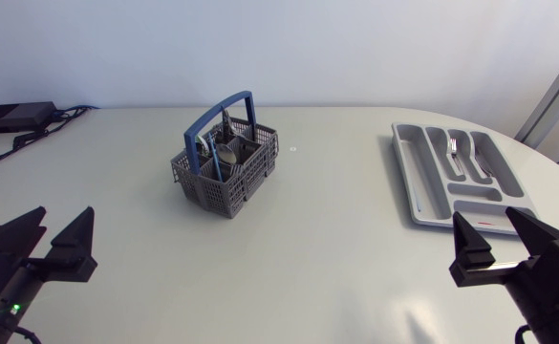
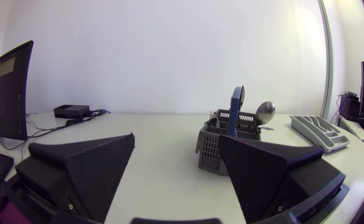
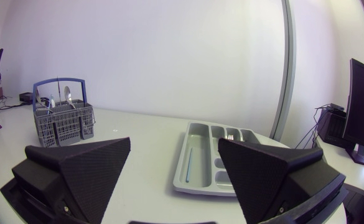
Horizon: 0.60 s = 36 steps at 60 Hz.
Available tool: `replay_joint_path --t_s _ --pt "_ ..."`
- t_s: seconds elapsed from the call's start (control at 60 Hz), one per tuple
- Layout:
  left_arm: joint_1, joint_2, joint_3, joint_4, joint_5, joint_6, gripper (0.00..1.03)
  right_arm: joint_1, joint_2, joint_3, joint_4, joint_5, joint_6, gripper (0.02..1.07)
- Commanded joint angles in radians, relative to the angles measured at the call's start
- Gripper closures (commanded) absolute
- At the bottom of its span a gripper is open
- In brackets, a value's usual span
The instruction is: Sort the cutlery from the basket into the organizer compartments.
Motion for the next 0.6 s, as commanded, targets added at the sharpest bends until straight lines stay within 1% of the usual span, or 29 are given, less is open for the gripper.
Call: replay_joint_path --t_s 0.0,0.133,0.183,0.2,0.333,0.367,0.4,0.433,0.5,0.517,0.55,0.583 --pt "-0.021 0.083 0.112 -0.015 -0.002 -0.022 0.14 0.024 0.003 0.004 0.009 0.001 -0.008 0.06" --pt "-0.049 0.187 0.182 -0.021 -0.002 -0.04 0.14 0.054 0.034 0.03 0.024 0.007 -0.006 0.07" --pt "-0.055 0.241 0.215 -0.021 -0.002 -0.047 0.16 0.057 0.1 0.058 0.046 0.007 -0.008 0.07" --pt "-0.061 0.294 0.244 -0.024 -0.002 -0.047 0.19 0.058 0.117 0.064 0.053 0.007 -0.008 0.07" --pt "-0.075 0.474 0.344 -0.047 -0.002 -0.028 0.19 0.07 0.246 0.112 0.095 0.012 -0.006 0.07" --pt "-0.086 0.531 0.376 -0.066 0.0 -0.025 0.19 0.075 0.286 0.127 0.102 0.014 -0.006 0.07" --pt "-0.112 0.583 0.405 -0.084 0.0 -0.021 0.19 0.081 0.319 0.142 0.106 0.014 -0.006 0.07" --pt "-0.138 0.644 0.443 -0.107 -0.003 -0.002 0.19 0.087 0.364 0.161 0.107 0.014 -0.005 0.07" --pt "-0.153 0.739 0.502 -0.166 -0.002 0.039 0.19 0.089 0.456 0.196 0.107 0.017 0.0 0.07" --pt "-0.167 0.784 0.523 -0.184 0.0 0.082 0.19 0.089 0.479 0.205 0.107 0.018 0.0 0.07" --pt "-0.182 0.813 0.535 -0.186 0.009 0.121 0.19 0.09 0.534 0.231 0.099 0.018 0.003 0.07" --pt "-0.185 0.867 0.557 -0.19 0.035 0.15 0.19 0.09 0.588 0.253 0.096 0.018 0.004 0.07"
